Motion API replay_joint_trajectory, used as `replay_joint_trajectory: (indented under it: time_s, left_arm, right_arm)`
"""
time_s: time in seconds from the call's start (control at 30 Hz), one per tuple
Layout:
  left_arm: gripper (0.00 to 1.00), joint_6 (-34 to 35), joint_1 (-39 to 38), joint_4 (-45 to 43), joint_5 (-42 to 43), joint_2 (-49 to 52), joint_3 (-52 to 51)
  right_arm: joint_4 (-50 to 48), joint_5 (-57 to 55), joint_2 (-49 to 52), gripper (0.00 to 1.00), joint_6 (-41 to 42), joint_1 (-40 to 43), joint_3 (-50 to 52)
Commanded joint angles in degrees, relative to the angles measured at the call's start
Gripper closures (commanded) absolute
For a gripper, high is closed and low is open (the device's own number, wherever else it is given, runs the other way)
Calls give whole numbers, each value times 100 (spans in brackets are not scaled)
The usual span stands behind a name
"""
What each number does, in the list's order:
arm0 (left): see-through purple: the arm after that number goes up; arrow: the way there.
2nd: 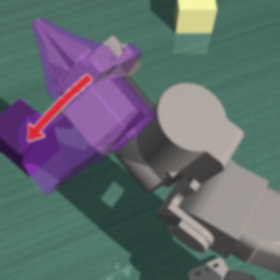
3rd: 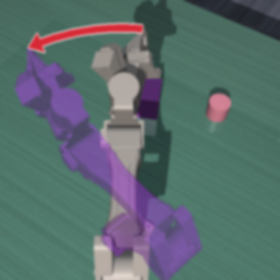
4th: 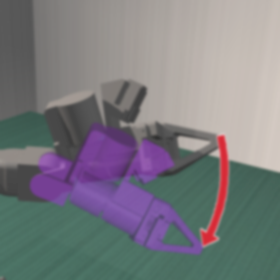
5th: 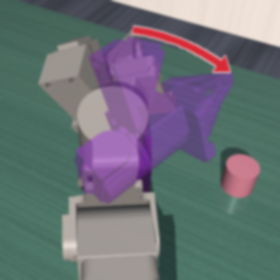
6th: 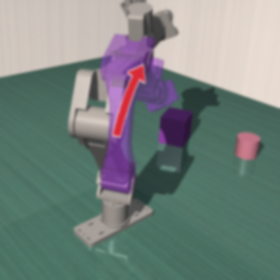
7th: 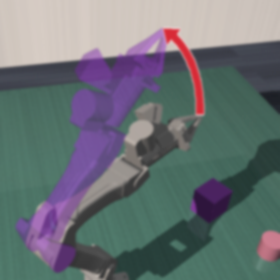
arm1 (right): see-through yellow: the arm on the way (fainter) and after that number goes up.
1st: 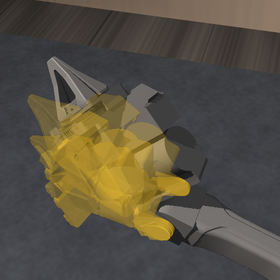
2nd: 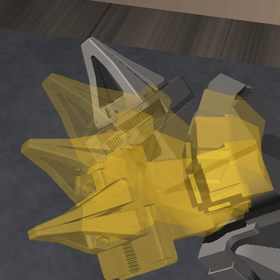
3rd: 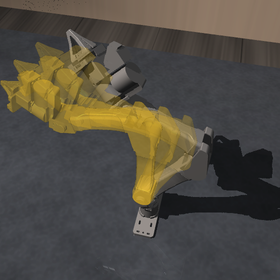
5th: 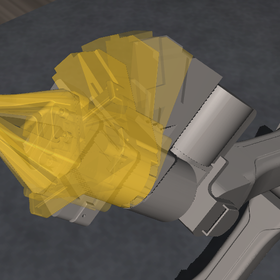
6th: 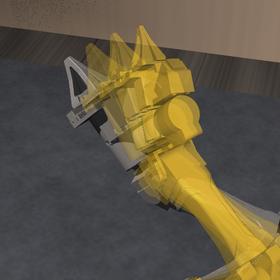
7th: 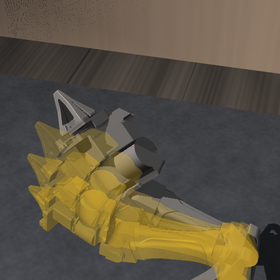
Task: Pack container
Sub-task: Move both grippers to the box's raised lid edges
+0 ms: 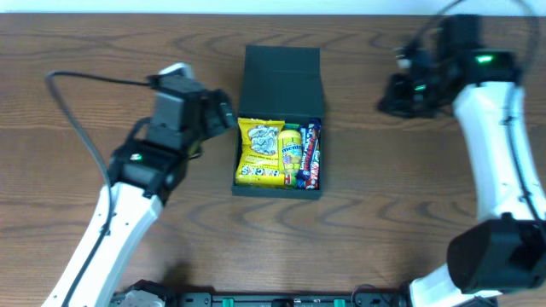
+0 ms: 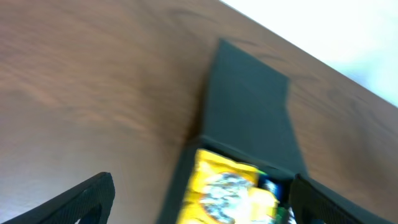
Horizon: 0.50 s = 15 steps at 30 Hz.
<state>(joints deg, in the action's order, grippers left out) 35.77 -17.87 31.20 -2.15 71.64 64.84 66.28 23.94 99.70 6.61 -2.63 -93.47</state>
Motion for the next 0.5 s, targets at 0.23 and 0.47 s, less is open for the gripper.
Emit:
replay_joint_trajectory:
  time_s: [0.23, 0.47]
  left_arm:
    - [6, -107, 437, 498, -57, -50, 90]
    - [6, -109, 435, 498, -59, -50, 90]
  right_arm:
    - [-1899, 669, 42, 98, -13, -1414, 1759]
    - [-2061, 149, 72, 99, 210, -1502, 1871]
